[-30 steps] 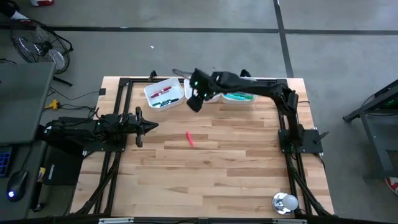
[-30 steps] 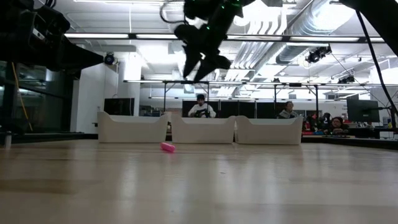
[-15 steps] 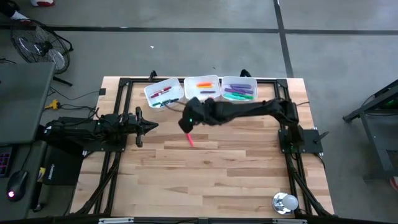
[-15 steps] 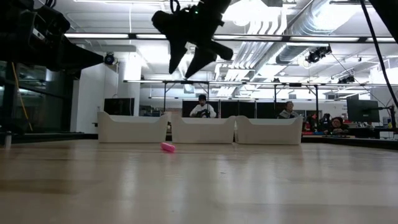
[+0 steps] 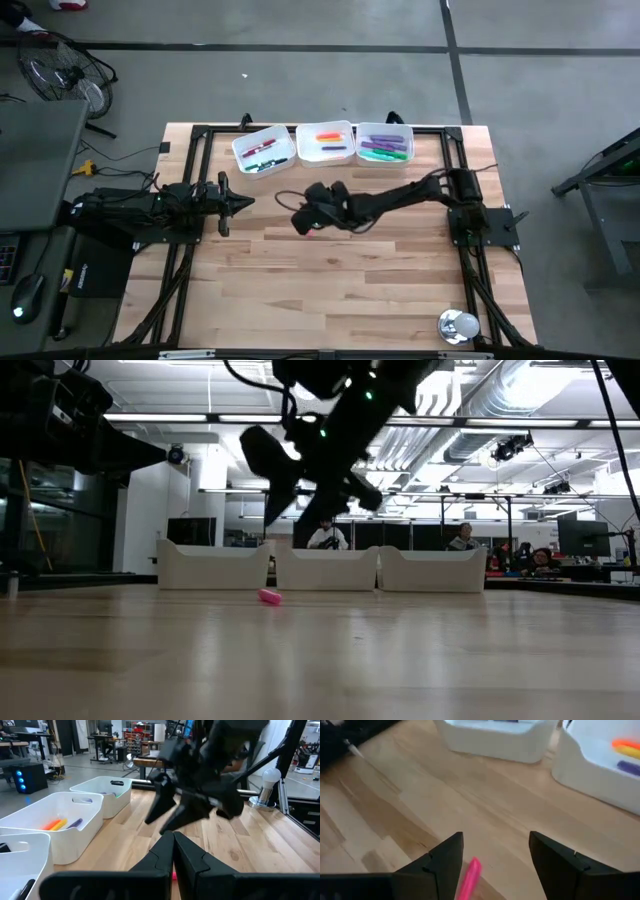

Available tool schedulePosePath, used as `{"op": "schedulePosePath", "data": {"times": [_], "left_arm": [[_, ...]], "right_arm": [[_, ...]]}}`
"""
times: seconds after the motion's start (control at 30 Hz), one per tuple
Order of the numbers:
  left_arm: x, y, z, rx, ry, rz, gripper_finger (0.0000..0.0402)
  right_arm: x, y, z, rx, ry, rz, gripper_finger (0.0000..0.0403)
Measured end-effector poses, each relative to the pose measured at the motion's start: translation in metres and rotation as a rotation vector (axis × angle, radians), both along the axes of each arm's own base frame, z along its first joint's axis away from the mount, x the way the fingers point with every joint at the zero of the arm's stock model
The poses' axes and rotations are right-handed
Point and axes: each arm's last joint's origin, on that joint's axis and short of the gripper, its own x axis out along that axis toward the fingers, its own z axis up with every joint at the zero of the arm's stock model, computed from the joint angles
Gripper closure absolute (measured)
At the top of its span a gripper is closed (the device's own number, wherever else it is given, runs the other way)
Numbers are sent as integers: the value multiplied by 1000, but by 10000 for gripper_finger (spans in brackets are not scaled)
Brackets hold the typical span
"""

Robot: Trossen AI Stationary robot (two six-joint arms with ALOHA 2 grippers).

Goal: Pick & Place Markers
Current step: Put the pink pen into the middle white bin

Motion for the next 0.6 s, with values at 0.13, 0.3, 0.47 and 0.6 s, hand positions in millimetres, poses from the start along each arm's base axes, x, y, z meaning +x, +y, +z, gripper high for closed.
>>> {"op": "schedulePosePath", "data": {"times": [0.13,0.3,0.47,0.6], "left_arm": [[0,0,0,0,0,0,394],[0,0,0,0,0,0,394],[0,0,0,0,0,0,394],[0,0,0,0,0,0,394]], "right_arm": [[-5,13,-16,-32,-40,25,187],[-12,26,-30,-37,-36,52,187],[-7,33,-38,-57,-37,128,187],[6,36,-45,-42,-31,127,187]]}}
